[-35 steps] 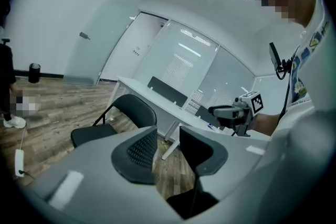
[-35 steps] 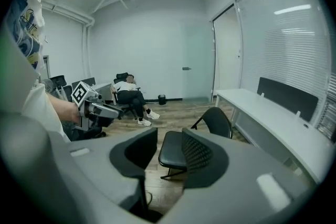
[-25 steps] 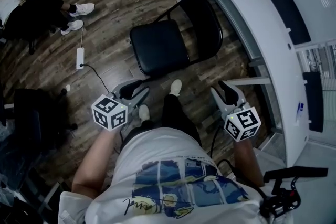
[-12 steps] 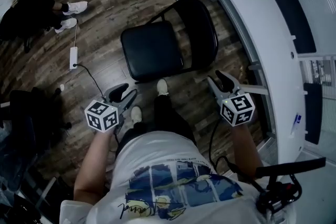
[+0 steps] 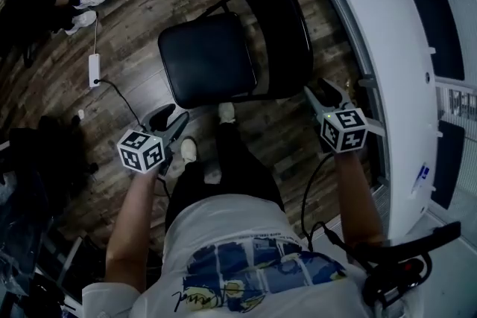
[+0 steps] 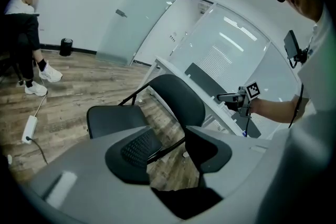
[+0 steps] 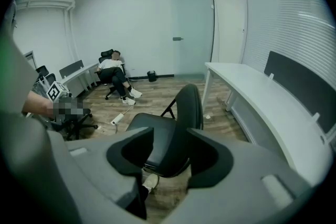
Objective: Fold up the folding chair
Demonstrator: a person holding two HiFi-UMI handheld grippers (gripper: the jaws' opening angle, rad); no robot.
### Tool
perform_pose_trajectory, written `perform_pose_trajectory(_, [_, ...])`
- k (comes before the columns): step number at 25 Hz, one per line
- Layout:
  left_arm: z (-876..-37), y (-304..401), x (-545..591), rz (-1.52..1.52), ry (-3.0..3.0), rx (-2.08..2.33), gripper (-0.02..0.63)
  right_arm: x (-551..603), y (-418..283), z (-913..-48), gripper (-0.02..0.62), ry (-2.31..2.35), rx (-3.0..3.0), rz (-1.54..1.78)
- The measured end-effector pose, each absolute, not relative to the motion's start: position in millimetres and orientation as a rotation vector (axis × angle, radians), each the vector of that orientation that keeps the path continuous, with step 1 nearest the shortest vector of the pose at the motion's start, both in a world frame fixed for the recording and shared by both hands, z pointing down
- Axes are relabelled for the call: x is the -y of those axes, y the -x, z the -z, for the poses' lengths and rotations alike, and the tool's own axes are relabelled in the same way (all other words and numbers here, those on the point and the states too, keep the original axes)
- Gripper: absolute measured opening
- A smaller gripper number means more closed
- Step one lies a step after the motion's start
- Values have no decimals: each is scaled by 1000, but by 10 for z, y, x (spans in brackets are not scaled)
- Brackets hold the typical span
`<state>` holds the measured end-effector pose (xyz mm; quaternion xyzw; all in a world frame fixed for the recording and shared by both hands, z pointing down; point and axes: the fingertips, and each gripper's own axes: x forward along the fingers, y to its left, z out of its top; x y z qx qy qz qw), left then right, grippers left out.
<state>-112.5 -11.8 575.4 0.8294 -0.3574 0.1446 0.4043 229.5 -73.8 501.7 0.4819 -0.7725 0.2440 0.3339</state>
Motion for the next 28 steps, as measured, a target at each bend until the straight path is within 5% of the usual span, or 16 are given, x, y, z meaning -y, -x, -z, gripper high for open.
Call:
perform_pose_trajectory(10, [-6733,1231,459,-386,-1899,927,227,1249,-2826,-5742,216,-1268,1866,-759])
perform_pose_trajectory(28, [-8247,1652,612,-376,-1692,1004,291,1539,-2468,-6251,215,-1241,1931,-832])
